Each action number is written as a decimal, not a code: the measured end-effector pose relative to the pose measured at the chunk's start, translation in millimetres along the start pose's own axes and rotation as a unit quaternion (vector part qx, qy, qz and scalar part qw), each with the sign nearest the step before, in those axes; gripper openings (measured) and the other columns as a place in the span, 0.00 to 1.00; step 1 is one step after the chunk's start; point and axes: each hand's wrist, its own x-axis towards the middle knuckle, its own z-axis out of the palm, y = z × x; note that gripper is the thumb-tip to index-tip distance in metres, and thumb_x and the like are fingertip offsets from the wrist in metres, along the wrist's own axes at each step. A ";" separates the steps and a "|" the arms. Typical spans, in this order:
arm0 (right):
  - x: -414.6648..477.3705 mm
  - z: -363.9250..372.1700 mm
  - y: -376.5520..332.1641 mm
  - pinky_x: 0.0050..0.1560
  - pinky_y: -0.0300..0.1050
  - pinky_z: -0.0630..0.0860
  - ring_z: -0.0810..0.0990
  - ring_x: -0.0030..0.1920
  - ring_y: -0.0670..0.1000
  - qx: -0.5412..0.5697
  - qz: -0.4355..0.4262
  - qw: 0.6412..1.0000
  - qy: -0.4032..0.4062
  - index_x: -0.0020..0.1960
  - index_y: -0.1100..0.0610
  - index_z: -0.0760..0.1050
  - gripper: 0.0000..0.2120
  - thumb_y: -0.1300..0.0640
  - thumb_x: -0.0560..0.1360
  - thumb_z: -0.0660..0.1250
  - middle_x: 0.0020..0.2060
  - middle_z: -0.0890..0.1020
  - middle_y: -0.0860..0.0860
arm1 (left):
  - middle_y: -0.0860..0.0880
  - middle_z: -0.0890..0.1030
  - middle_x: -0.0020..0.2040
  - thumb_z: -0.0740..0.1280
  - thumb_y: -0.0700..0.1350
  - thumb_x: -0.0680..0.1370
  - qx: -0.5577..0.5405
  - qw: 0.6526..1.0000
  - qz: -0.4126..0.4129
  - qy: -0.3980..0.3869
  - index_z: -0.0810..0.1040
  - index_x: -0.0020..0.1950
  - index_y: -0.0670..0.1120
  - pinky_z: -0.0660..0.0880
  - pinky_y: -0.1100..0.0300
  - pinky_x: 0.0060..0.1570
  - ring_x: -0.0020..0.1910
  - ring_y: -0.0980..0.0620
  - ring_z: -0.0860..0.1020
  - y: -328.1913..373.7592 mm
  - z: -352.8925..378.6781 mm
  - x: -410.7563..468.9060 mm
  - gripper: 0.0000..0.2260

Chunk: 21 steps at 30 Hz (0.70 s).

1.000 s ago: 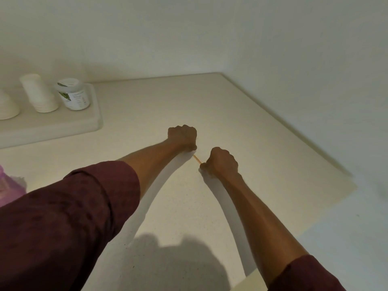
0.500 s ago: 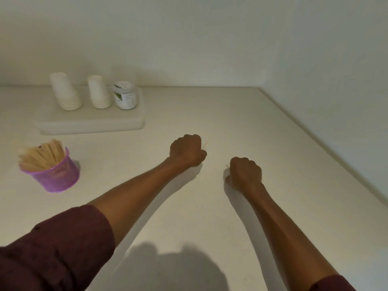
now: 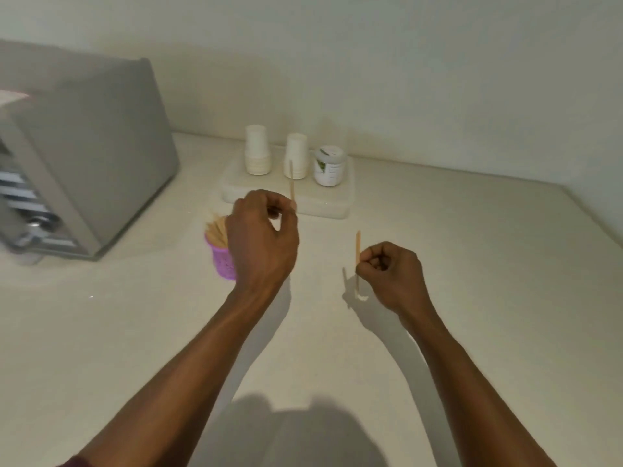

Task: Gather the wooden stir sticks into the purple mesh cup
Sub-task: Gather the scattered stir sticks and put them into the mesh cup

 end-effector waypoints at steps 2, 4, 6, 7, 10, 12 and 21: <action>3.1 28.1 -20.3 0.37 0.32 0.74 0.77 0.32 0.41 0.042 -0.038 0.998 -0.015 0.42 0.54 0.82 0.07 0.65 0.70 0.75 0.33 0.82 0.46 | 0.58 0.80 0.44 0.70 0.47 0.79 0.025 0.998 -0.004 0.065 0.81 0.48 0.49 0.77 0.44 0.55 0.50 0.49 0.79 -14.3 -21.9 10.4 0.03; 5.5 53.9 -38.5 0.39 0.33 0.75 0.77 0.33 0.41 0.077 -0.067 0.994 -0.025 0.43 0.56 0.82 0.07 0.67 0.70 0.75 0.34 0.82 0.47 | 0.55 0.81 0.47 0.70 0.47 0.79 0.049 0.992 -0.024 0.114 0.83 0.48 0.49 0.72 0.49 0.58 0.55 0.47 0.78 -29.9 -37.0 20.3 0.03; 7.9 79.0 -55.0 0.41 0.36 0.76 0.77 0.33 0.42 0.106 -0.098 0.989 -0.024 0.44 0.58 0.82 0.07 0.68 0.70 0.75 0.34 0.82 0.47 | 0.55 0.78 0.50 0.71 0.47 0.78 0.079 0.984 -0.070 0.143 0.84 0.48 0.51 0.63 0.56 0.57 0.60 0.46 0.75 -42.8 -47.5 28.9 0.02; 9.5 89.7 -62.2 0.42 0.37 0.77 0.77 0.34 0.42 0.120 -0.112 0.986 -0.017 0.44 0.59 0.81 0.06 0.68 0.70 0.74 0.35 0.82 0.46 | 0.56 0.75 0.51 0.72 0.47 0.78 0.094 0.980 -0.092 0.150 0.84 0.48 0.52 0.60 0.57 0.57 0.62 0.46 0.73 -47.9 -50.2 31.9 0.02; 14.1 116.7 -80.9 0.44 0.36 0.78 0.78 0.35 0.41 0.147 -0.149 0.978 0.007 0.46 0.60 0.81 0.06 0.67 0.71 0.74 0.37 0.84 0.46 | 0.53 0.73 0.54 0.73 0.47 0.76 0.139 0.971 -0.108 0.160 0.85 0.47 0.54 0.58 0.55 0.59 0.64 0.45 0.70 -63.5 -53.4 34.5 0.02; 18.2 130.3 -89.9 0.44 0.36 0.78 0.79 0.36 0.41 0.144 -0.170 0.975 0.018 0.47 0.60 0.81 0.07 0.66 0.71 0.74 0.38 0.84 0.45 | 0.51 0.74 0.55 0.74 0.48 0.75 0.161 0.969 -0.111 0.154 0.85 0.47 0.54 0.58 0.54 0.59 0.64 0.44 0.70 -74.9 -50.4 32.4 0.02; 38.3 169.5 -92.2 0.44 0.49 0.83 0.83 0.38 0.45 0.063 -0.216 0.973 0.043 0.48 0.55 0.82 0.06 0.61 0.72 0.75 0.38 0.85 0.44 | 0.47 0.77 0.60 0.74 0.45 0.76 0.186 0.966 -0.134 0.121 0.84 0.47 0.49 0.58 0.55 0.59 0.67 0.42 0.69 -97.8 -31.4 9.3 0.02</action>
